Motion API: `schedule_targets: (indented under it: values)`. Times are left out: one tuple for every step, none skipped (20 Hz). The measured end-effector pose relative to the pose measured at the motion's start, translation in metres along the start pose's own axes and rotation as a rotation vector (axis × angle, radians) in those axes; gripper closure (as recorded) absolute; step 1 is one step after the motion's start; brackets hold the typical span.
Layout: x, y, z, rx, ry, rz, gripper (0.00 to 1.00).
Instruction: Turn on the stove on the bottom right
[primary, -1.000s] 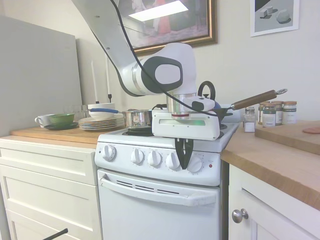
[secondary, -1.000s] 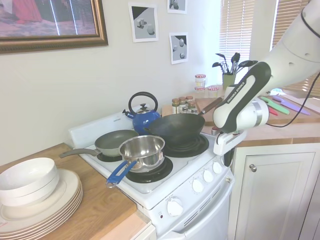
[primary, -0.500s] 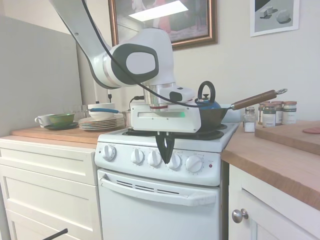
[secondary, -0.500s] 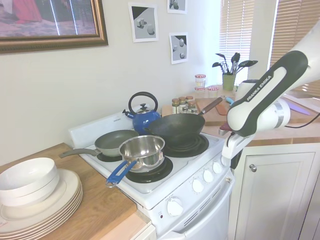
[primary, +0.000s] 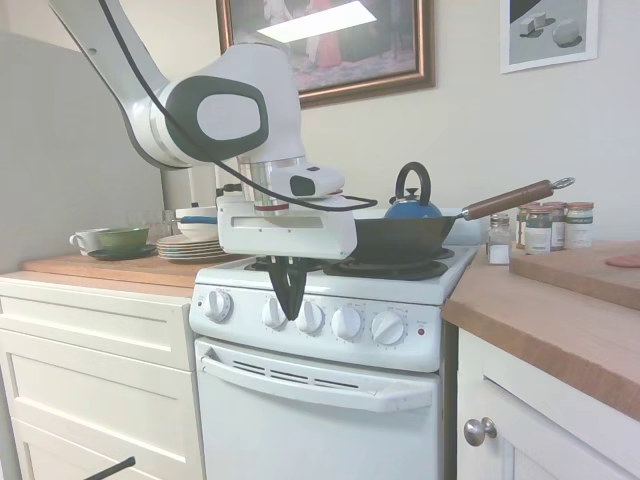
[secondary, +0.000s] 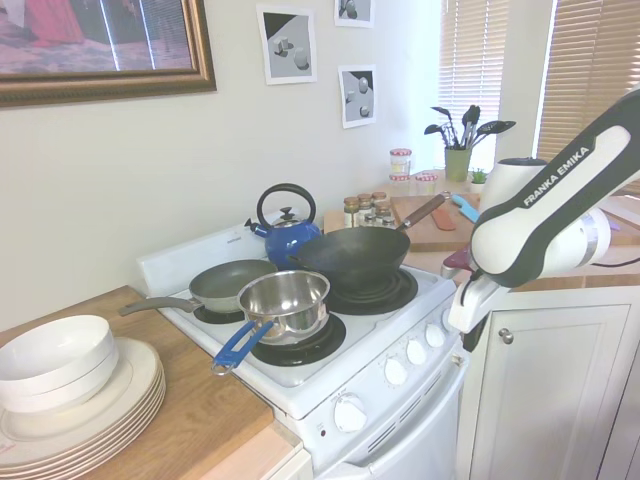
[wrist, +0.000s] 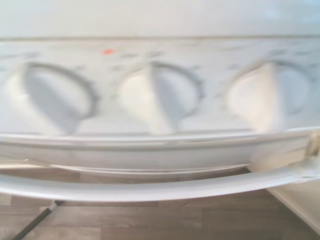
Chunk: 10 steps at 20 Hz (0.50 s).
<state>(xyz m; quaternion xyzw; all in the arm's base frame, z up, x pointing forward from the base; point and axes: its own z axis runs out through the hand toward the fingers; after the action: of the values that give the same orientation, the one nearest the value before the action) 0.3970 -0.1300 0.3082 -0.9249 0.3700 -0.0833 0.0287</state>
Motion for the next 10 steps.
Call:
schedule_targets:
  values:
    - [-0.003, -0.002, -0.001, 0.001, 0.001, -0.002, 0.0]
    - [-0.005, -0.004, -0.002, 0.003, 0.002, -0.002, 0.0]
    - [-0.006, -0.006, -0.003, 0.004, 0.004, 0.0, 0.0]
    - [-0.007, -0.008, -0.004, 0.005, 0.005, 0.001, 0.0]
    - [-0.009, -0.008, -0.004, 0.006, 0.004, 0.001, 0.0]
    - [-0.01, -0.008, -0.003, 0.005, 0.002, 0.002, 0.0]
    - [-0.012, -0.007, -0.001, 0.005, -0.002, 0.003, 0.0]
    - [-0.013, -0.007, 0.0, 0.005, -0.003, 0.004, 0.0]
    - [-0.015, -0.006, 0.001, 0.005, -0.005, 0.005, 0.0]
    - [-0.016, -0.007, 0.002, 0.005, -0.007, 0.006, 0.0]
